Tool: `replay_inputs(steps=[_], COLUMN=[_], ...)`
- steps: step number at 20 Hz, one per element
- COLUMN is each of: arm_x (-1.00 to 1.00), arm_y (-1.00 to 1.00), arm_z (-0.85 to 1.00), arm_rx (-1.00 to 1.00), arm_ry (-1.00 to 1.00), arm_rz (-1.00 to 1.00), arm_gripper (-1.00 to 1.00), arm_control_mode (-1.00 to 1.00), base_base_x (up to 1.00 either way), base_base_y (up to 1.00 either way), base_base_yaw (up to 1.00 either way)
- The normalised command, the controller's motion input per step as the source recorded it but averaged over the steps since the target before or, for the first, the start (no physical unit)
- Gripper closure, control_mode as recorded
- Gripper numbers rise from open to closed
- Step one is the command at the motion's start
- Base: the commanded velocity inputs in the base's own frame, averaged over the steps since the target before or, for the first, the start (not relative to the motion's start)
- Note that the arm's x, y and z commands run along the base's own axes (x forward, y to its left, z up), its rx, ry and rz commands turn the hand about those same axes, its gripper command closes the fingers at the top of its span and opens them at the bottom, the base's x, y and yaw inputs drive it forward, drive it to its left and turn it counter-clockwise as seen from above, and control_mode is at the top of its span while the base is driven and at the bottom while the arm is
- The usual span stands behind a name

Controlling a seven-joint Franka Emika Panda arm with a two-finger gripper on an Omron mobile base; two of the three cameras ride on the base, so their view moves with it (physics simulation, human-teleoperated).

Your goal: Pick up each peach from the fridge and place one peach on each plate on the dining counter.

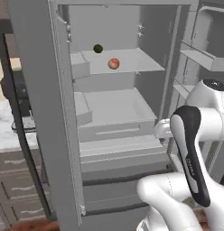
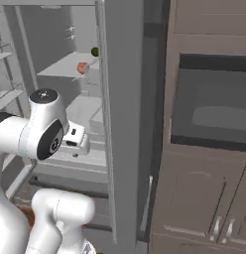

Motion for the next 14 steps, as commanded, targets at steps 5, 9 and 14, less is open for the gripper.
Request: replay_inputs(steps=[5,9,14], arm_x=[0.00,0.00,0.00], arm_y=[0.00,0.00,0.00], arm_z=[0.00,0.00,0.00], arm_rx=[0.00,0.00,0.00], arm_ry=[0.00,0.00,0.00], arm_rz=[0.00,0.00,0.00], arm_gripper=[-1.00,-1.00,-1.00], arm_control_mode=[1.00,1.00,1.00], base_base_x=[0.54,0.09,0.08], base_base_y=[0.07,0.16,0.73], base_base_yaw=[-0.50,-0.01,0.07])
